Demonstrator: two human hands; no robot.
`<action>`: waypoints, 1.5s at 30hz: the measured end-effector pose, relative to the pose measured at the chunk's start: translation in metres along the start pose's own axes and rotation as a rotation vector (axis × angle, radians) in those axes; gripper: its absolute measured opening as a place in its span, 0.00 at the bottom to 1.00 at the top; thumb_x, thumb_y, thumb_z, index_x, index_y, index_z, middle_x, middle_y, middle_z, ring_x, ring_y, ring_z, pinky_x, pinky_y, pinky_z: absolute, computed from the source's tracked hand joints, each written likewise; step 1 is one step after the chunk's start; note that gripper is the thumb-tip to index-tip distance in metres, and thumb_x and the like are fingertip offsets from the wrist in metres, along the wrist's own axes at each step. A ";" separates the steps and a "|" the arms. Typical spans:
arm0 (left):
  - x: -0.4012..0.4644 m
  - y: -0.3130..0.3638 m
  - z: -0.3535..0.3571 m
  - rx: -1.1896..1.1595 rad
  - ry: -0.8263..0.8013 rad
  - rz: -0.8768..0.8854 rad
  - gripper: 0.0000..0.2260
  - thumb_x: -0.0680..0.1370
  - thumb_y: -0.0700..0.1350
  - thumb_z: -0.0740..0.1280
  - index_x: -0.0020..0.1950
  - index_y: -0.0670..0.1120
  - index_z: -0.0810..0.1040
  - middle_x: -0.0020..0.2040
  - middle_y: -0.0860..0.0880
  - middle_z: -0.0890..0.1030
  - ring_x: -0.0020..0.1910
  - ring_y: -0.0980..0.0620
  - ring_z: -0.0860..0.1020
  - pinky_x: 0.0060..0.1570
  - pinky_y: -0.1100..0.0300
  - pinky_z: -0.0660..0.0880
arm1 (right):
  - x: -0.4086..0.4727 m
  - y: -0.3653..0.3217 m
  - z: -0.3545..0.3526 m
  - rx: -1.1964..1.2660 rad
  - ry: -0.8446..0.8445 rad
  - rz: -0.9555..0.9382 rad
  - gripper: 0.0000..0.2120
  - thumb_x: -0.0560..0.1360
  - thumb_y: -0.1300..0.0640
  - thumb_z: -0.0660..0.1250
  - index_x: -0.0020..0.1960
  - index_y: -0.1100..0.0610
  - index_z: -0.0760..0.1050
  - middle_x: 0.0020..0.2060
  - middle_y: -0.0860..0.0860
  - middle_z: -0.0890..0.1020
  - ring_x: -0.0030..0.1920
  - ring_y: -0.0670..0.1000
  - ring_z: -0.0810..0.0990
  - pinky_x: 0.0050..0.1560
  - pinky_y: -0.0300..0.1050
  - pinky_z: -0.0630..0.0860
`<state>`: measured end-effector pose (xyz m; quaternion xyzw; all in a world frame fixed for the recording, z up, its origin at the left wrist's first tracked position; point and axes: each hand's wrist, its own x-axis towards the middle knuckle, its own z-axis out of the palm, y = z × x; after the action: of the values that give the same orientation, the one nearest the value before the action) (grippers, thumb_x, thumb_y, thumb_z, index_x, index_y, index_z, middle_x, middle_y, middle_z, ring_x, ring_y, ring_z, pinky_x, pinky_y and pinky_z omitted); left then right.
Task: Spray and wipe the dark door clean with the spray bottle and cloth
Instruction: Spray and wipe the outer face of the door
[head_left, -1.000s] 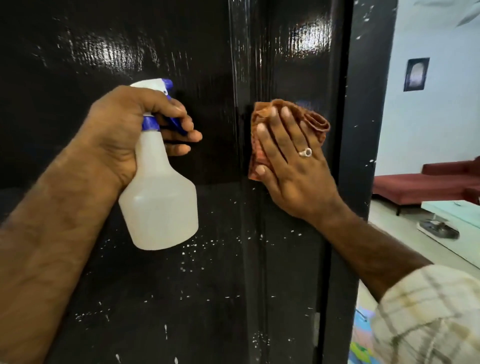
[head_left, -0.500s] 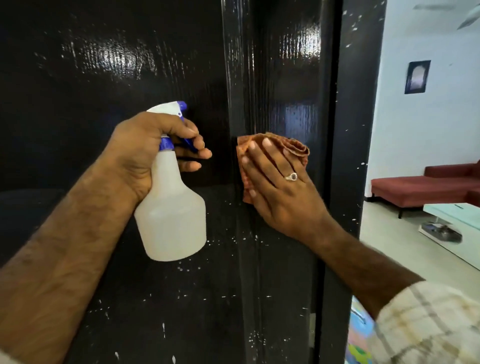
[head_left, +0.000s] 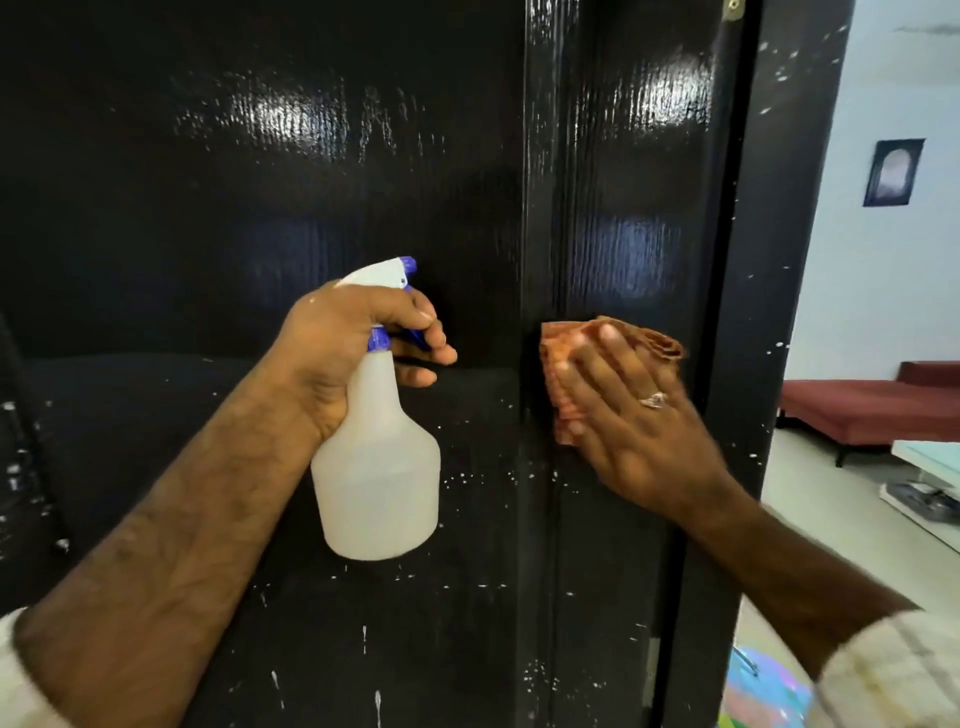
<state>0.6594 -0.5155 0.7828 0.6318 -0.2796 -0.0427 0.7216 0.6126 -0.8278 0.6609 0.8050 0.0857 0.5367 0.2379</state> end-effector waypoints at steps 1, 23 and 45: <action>-0.003 -0.004 -0.001 0.001 0.000 -0.002 0.06 0.78 0.36 0.67 0.46 0.42 0.83 0.42 0.41 0.85 0.45 0.41 0.87 0.38 0.53 0.84 | -0.004 0.009 0.000 0.009 0.016 0.085 0.32 0.86 0.47 0.61 0.85 0.58 0.58 0.85 0.59 0.57 0.85 0.62 0.53 0.83 0.67 0.54; -0.076 -0.148 -0.014 0.073 0.111 -0.096 0.04 0.79 0.34 0.71 0.51 0.34 0.82 0.41 0.34 0.85 0.43 0.37 0.86 0.42 0.51 0.85 | 0.001 -0.050 0.020 0.128 0.107 0.552 0.34 0.87 0.43 0.58 0.85 0.61 0.56 0.85 0.62 0.52 0.85 0.66 0.49 0.82 0.71 0.47; -0.035 -0.141 -0.005 0.095 0.124 -0.068 0.04 0.82 0.37 0.69 0.50 0.40 0.84 0.41 0.40 0.86 0.44 0.41 0.87 0.39 0.54 0.85 | -0.032 -0.093 0.035 0.195 0.033 0.203 0.32 0.86 0.48 0.63 0.85 0.58 0.60 0.84 0.58 0.59 0.85 0.64 0.53 0.83 0.66 0.52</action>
<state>0.6732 -0.5244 0.6380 0.6758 -0.2145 -0.0144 0.7050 0.6417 -0.7691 0.5791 0.8199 0.0593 0.5603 0.1017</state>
